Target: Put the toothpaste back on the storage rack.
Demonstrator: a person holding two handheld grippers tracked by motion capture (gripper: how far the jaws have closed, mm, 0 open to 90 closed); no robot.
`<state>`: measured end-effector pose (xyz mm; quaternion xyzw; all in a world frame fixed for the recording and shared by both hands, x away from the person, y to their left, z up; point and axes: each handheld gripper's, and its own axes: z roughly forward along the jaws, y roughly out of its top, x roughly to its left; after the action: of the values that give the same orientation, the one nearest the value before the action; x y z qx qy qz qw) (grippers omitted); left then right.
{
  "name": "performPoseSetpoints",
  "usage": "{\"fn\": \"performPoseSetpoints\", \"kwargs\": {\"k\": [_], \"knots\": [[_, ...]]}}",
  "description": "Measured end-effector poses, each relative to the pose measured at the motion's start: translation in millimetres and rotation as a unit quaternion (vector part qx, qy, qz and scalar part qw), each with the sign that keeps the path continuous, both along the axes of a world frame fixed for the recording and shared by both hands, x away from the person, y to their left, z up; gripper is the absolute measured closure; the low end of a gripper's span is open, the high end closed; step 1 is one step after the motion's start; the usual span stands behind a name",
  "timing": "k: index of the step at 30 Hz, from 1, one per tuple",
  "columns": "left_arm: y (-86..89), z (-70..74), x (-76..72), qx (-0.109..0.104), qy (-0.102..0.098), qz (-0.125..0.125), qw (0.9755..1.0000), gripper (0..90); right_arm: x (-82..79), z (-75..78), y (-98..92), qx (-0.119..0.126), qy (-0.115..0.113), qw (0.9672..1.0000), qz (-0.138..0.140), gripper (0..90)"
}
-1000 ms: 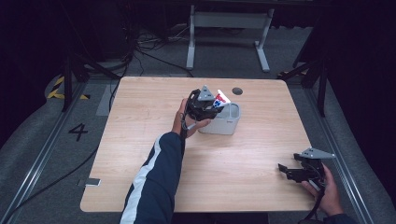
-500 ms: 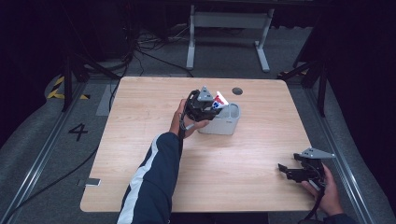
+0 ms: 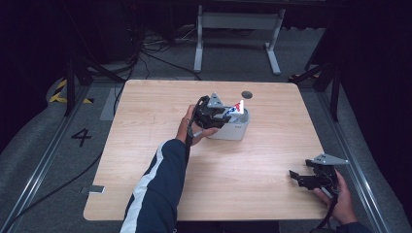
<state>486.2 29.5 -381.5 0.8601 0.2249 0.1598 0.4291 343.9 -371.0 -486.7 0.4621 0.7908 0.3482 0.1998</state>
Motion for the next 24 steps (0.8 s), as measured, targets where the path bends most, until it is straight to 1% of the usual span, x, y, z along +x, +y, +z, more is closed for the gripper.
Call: {"fn": "performPoseSetpoints", "kwargs": {"k": [5,8,12,16,18,21,22,23,24], "knots": [[2.2,1.4,-0.4,-0.004,0.002,0.003,1.0000,58.6,0.0,0.0,0.0,0.000,0.000,1.0000,0.000,15.2],[2.5,2.4,-1.0,-0.002,0.000,0.001,1.0000,58.2,0.0,0.0,0.0,0.000,0.000,1.0000,0.000,15.2],[2.8,4.6,-1.7,0.001,-0.006,0.000,1.0000,58.0,0.0,0.0,0.0,0.000,0.000,1.0000,0.000,15.2],[2.3,4.9,-2.8,-0.004,-0.003,0.002,1.0000,56.7,0.0,0.0,0.0,0.000,0.000,1.0000,0.000,15.2],[2.7,5.8,-3.0,0.002,-0.006,0.001,1.0000,56.5,0.0,0.0,0.0,0.000,0.000,1.0000,0.000,15.2],[2.9,7.4,-5.1,-0.004,-0.009,0.006,0.9999,54.0,0.0,0.0,0.0,0.000,0.000,1.0000,0.000,15.2],[4.0,8.7,-5.0,-0.001,-0.014,0.005,0.9999,52.9,0.0,0.0,0.0,0.000,0.000,1.0000,0.000,15.2],[4.0,8.7,-5.0,-0.001,-0.014,0.005,0.9999,52.2,0.0,0.0,0.0,0.000,0.000,1.0000,0.000,15.2],[4.0,8.8,-5.7,-0.008,-0.010,0.008,0.9999,52.2,0.0,0.0,0.0,0.000,0.000,1.0000,0.000,15.1]]}}
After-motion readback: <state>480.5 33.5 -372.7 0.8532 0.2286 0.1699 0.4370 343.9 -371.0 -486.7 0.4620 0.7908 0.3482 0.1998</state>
